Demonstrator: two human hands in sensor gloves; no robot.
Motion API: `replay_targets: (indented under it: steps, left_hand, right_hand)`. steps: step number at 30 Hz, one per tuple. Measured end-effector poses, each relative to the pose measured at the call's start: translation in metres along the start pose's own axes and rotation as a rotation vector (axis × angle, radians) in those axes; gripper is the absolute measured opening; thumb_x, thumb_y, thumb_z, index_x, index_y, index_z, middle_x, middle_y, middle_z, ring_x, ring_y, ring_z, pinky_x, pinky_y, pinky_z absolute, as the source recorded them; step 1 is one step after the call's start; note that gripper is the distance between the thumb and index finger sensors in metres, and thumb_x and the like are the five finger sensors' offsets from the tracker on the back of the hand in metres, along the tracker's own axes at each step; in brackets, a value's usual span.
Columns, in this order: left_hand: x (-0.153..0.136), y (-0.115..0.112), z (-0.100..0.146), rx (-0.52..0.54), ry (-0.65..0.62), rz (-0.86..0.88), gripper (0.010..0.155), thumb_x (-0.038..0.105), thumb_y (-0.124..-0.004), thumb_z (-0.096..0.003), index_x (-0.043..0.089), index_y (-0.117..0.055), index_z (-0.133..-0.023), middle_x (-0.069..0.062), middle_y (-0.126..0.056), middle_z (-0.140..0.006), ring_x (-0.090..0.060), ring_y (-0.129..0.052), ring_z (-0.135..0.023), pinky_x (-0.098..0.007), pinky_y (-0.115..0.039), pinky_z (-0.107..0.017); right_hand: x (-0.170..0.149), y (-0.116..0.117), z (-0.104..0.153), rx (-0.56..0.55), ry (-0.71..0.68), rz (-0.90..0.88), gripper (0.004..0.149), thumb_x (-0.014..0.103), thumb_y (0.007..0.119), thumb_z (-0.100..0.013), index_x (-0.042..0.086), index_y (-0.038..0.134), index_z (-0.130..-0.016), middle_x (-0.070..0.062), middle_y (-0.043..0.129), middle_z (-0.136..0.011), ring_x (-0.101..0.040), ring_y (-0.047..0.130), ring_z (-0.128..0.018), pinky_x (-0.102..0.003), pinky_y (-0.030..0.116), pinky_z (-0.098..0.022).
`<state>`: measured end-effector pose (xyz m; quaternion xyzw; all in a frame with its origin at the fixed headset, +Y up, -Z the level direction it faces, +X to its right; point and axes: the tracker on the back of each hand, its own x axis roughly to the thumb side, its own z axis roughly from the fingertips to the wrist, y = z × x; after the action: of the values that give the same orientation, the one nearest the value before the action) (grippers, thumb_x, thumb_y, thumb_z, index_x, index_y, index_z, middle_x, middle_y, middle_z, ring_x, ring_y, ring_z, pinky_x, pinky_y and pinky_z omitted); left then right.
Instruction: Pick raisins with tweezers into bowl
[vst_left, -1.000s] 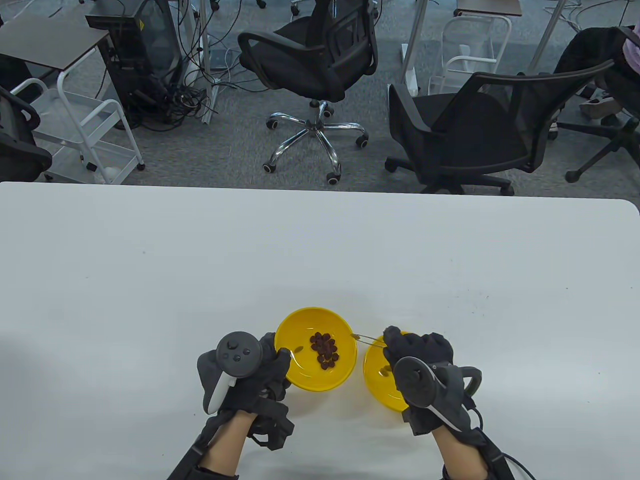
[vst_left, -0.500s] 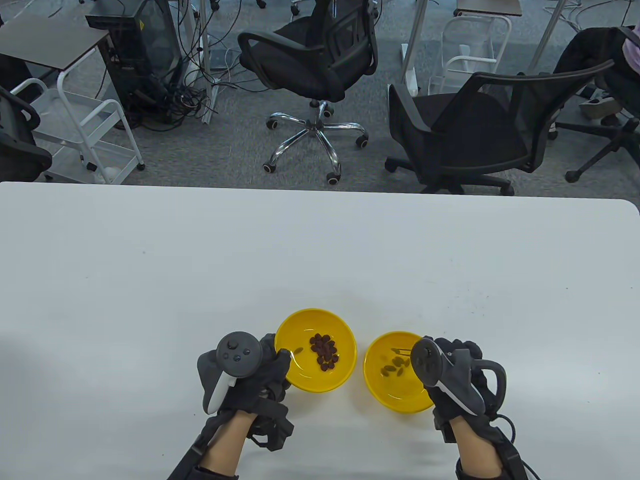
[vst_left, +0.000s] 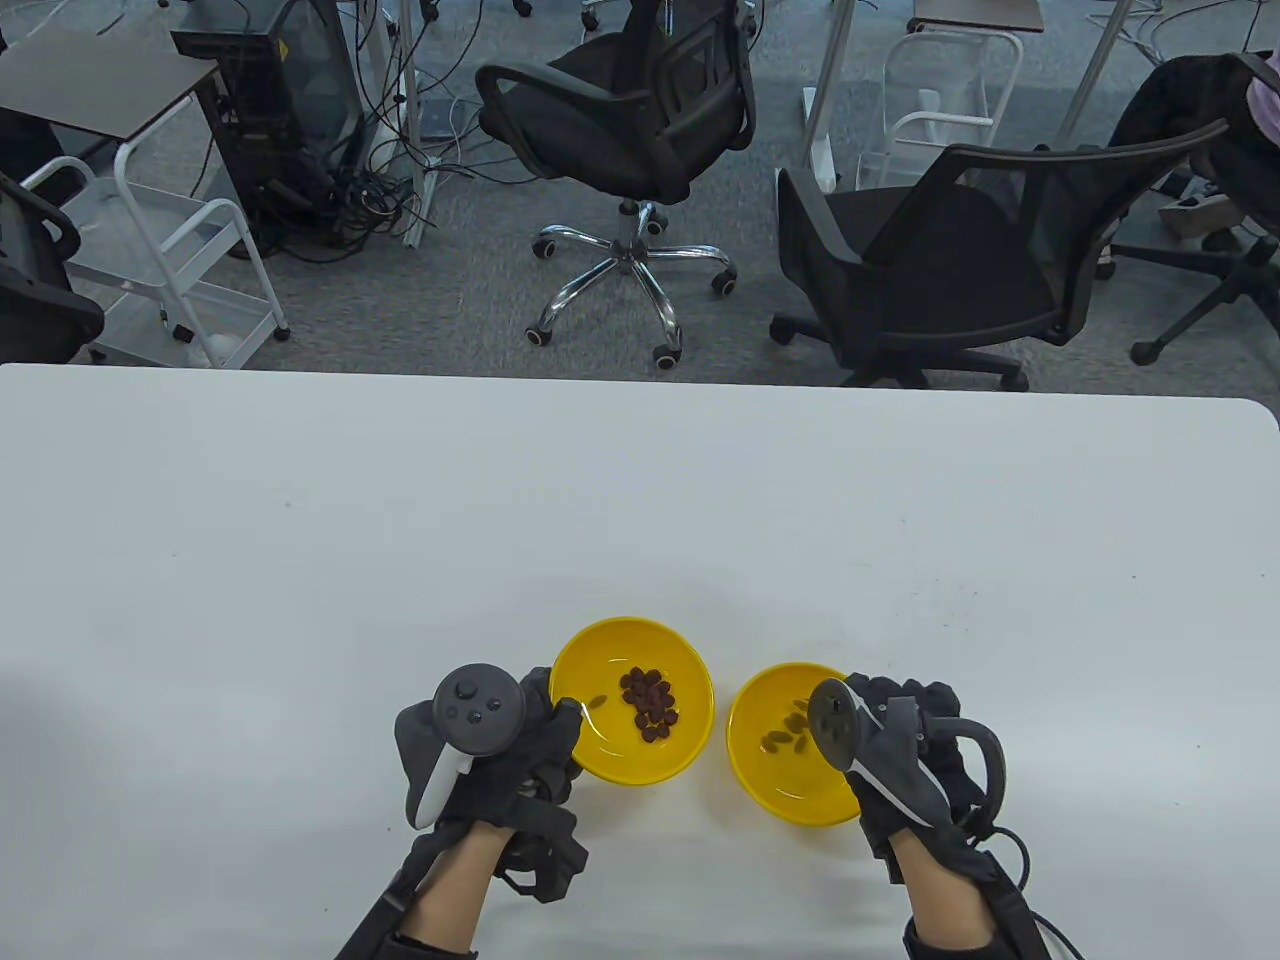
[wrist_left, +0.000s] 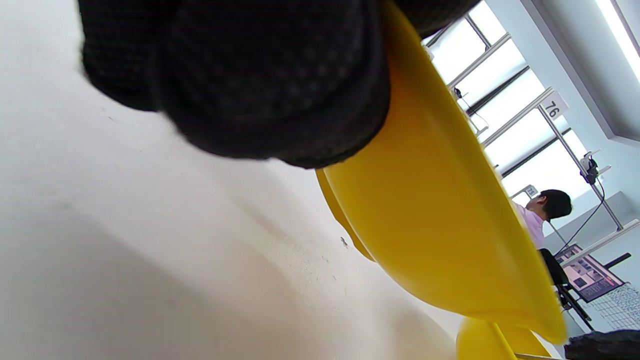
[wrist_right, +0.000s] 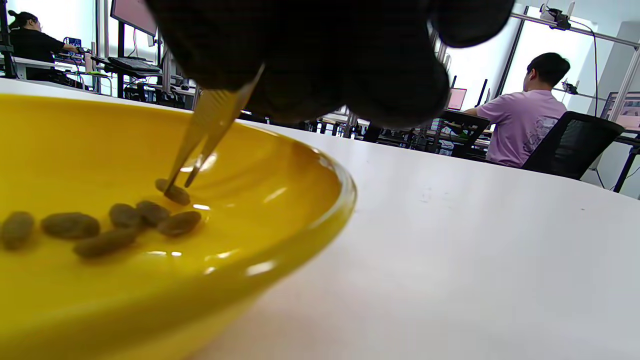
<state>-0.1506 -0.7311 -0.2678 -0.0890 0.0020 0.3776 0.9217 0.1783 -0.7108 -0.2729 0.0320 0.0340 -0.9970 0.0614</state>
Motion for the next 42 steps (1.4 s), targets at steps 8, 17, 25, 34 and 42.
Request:
replay_targets:
  steps: [8,17,25,34,42]
  left_hand:
    - [0.000,0.000,0.000,0.003,-0.006,0.005,0.060,0.035,-0.065,-0.0541,-0.008,-0.059,-0.096,-0.006,-0.103,-0.040,-0.007,-0.103,-0.016,-0.040,-0.089,-0.036]
    - [0.002,-0.004,0.000,-0.024,-0.026,0.028,0.060,0.035,-0.065,-0.0541,-0.008,-0.059,-0.096,-0.006,-0.103,-0.040,-0.006,-0.103,-0.016,-0.040,-0.089,-0.037]
    - [0.005,-0.006,0.001,-0.041,-0.047,0.033,0.060,0.035,-0.065,-0.0541,-0.008,-0.059,-0.096,-0.006,-0.103,-0.040,-0.007,-0.103,-0.016,-0.040,-0.089,-0.037]
    - [0.006,-0.007,0.001,-0.052,-0.055,0.031,0.060,0.035,-0.065,-0.0541,-0.008,-0.059,-0.096,-0.006,-0.103,-0.040,-0.006,-0.103,-0.016,-0.040,-0.089,-0.037]
    - [0.005,-0.008,0.001,-0.054,-0.061,0.030,0.060,0.035,-0.065,-0.0541,-0.008,-0.059,-0.096,-0.006,-0.103,-0.040,-0.007,-0.103,-0.016,-0.040,-0.089,-0.037]
  right_hand:
    - [-0.008,-0.015,0.006,-0.079,-0.011,-0.163,0.047,0.034,0.079,-0.043,0.014,0.091,-0.084,-0.001,0.092,-0.063,-0.019,0.096,-0.048,-0.056,0.062,-0.064]
    - [0.028,-0.031,0.020,-0.216,-0.181,-0.361,0.047,0.035,0.078,-0.043,0.015,0.090,-0.084,0.000,0.092,-0.064,-0.019,0.097,-0.049,-0.056,0.064,-0.063]
    - [0.072,-0.034,0.022,-0.209,-0.329,-0.249,0.047,0.036,0.078,-0.042,0.018,0.090,-0.085,0.001,0.092,-0.066,-0.019,0.097,-0.053,-0.056,0.063,-0.064]
    - [0.102,-0.035,0.017,-0.191,-0.401,-0.177,0.047,0.036,0.078,-0.042,0.019,0.090,-0.085,0.002,0.092,-0.066,-0.018,0.097,-0.053,-0.055,0.063,-0.064]
    - [0.110,-0.036,0.017,-0.194,-0.414,-0.170,0.046,0.035,0.078,-0.042,0.019,0.091,-0.083,0.002,0.093,-0.065,-0.018,0.097,-0.052,-0.055,0.063,-0.064]
